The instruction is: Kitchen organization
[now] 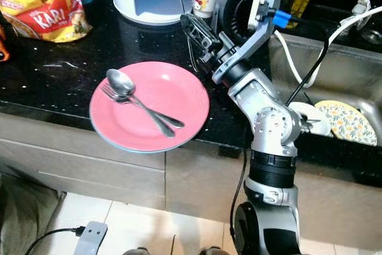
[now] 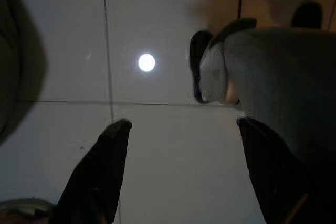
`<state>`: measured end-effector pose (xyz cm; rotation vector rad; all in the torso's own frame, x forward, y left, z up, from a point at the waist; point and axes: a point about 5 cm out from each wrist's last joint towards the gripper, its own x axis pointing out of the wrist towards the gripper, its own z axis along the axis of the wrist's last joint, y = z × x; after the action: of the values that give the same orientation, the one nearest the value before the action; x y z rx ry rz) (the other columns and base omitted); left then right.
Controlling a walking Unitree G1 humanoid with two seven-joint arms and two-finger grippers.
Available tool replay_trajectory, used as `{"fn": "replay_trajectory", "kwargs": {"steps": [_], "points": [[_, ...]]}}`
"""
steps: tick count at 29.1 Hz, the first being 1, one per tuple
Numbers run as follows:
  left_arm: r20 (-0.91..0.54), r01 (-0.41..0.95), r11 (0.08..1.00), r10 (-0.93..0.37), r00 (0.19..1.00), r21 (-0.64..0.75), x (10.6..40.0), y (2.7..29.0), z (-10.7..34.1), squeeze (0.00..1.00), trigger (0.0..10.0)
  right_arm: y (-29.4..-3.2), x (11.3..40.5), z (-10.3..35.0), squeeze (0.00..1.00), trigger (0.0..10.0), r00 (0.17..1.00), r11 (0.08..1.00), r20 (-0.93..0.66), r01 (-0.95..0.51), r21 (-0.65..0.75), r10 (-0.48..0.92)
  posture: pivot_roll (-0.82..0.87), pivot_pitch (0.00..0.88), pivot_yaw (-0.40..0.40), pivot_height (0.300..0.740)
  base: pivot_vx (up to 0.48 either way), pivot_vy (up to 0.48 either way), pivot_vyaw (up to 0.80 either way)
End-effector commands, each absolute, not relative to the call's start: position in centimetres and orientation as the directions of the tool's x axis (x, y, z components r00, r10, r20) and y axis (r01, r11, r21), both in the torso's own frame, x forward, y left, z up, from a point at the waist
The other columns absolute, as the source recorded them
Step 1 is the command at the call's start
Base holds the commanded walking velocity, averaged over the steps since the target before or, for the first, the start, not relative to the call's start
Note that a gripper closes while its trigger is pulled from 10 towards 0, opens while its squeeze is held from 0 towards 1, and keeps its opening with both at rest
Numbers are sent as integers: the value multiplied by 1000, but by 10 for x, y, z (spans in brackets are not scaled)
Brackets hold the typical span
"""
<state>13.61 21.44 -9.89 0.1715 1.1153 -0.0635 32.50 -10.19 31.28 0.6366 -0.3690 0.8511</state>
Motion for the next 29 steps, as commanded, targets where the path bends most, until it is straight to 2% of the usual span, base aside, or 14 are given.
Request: {"fn": "replay_trajectory", "kwargs": {"steps": [1,12,15,16,19,21,22,23,25,29], "points": [[-913,142,986,21,407,86,128,210,-103,0,10000,-116,327,313,0,10000,653,527,562,-752,396,508,84,97,-67,740,0,0,0],[-915,157,984,13,403,83,127,209,-103,0,10000,-125,330,314,0,10000,696,611,550,-699,372,462,79,102,-60,740,0,0,0],[-915,159,984,10,403,81,127,208,-103,0,10000,-144,343,309,0,10000,801,752,497,-544,372,334,81,105,-64,740,0,0,0],[-915,159,984,10,403,81,127,208,-103,0,10000,-144,343,309,0,10000,801,752,497,-544,372,334,81,105,-64,740,0,0,0],[-917,157,985,6,399,75,125,207,-104,0,10000,-164,350,309,0,10000,851,841,463,-427,334,248,81,114,-68,740,0,0,0],[-917,157,985,6,399,75,125,207,-104,0,10000,-164,350,309,0,10000,851,841,463,-427,334,248,81,114,-68,740,0,0,0],[-921,158,985,1,389,68,120,206,-106,0,10000,-186,353,308,0,10000,896,924,407,-296,242,181,73,126,-69,740,0,0,0],[-921,158,985,1,389,68,120,206,-106,0,10000,-186,353,308,0,10000,896,924,407,-296,242,181,73,126,-69,740,0,0,0],[-925,161,985,-2,380,64,116,205,-107,0,10000,-201,353,304,0,10000,924,961,359,-206,182,130,65,132,-69,740,0,0,0],[-930,170,984,-7,368,60,110,204,-109,0,10000,-220,352,296,0,10000,952,986,303,-96,138,50,55,146,-67,740,0,0,-764]]}}
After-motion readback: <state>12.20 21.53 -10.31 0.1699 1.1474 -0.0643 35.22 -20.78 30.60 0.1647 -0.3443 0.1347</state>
